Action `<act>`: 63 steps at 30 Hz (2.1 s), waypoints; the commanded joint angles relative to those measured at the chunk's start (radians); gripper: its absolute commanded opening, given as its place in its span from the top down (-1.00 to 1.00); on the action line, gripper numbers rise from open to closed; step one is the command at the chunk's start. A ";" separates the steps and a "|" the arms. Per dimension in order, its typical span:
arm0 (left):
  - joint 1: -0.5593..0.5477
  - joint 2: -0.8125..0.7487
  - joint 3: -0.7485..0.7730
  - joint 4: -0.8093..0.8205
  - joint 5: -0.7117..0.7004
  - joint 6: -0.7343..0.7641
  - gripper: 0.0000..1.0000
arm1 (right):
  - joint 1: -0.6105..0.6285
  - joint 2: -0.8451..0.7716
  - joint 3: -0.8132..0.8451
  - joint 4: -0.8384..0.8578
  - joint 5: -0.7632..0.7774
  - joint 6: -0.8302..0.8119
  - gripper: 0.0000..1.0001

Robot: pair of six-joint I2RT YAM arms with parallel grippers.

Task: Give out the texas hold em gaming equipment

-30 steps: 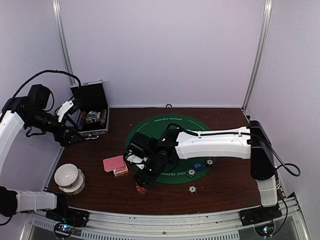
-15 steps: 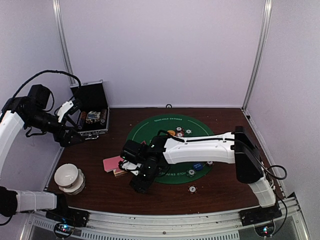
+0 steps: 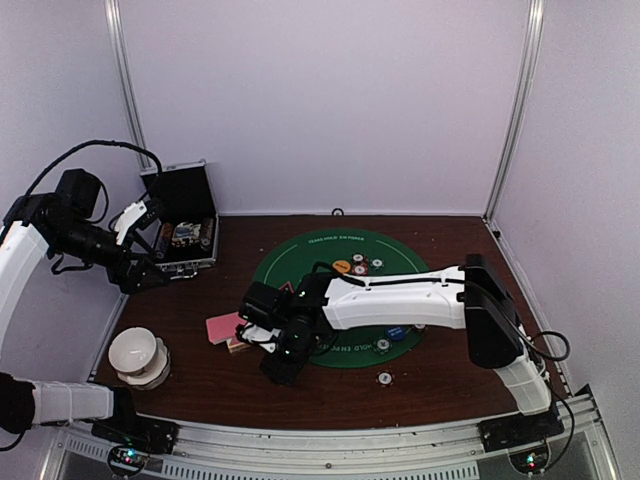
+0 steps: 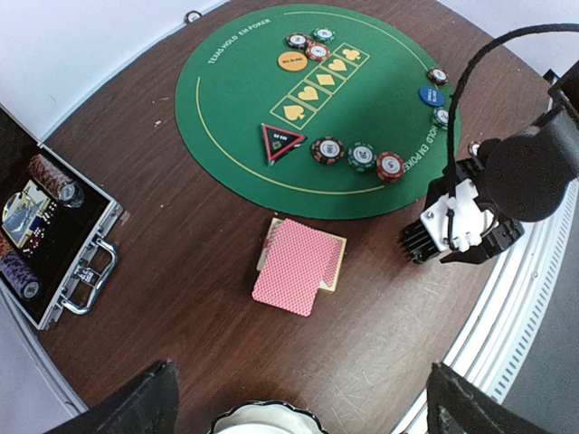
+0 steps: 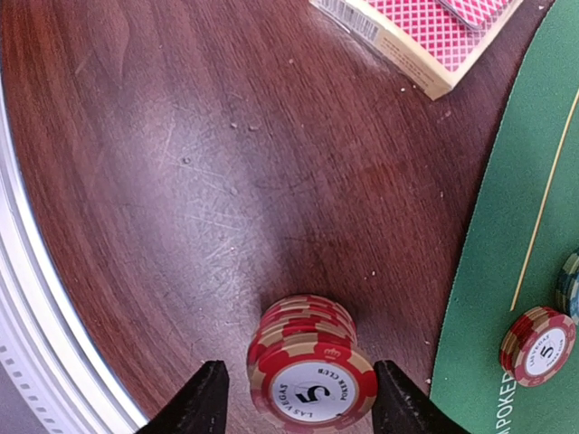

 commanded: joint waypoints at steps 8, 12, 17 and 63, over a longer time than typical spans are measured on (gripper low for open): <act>-0.003 -0.005 0.030 -0.001 0.019 0.016 -0.95 | 0.001 0.033 0.034 -0.011 0.013 -0.012 0.01; -0.002 -0.006 0.027 0.000 0.016 0.015 -0.95 | 0.002 0.026 0.037 -0.010 0.011 -0.012 0.21; -0.003 -0.008 0.024 -0.001 0.017 0.012 -0.95 | 0.003 0.002 0.040 -0.016 0.010 -0.014 0.37; -0.049 0.095 -0.113 0.067 -0.042 0.070 -0.95 | -0.287 -0.321 -0.567 0.204 0.135 0.128 0.91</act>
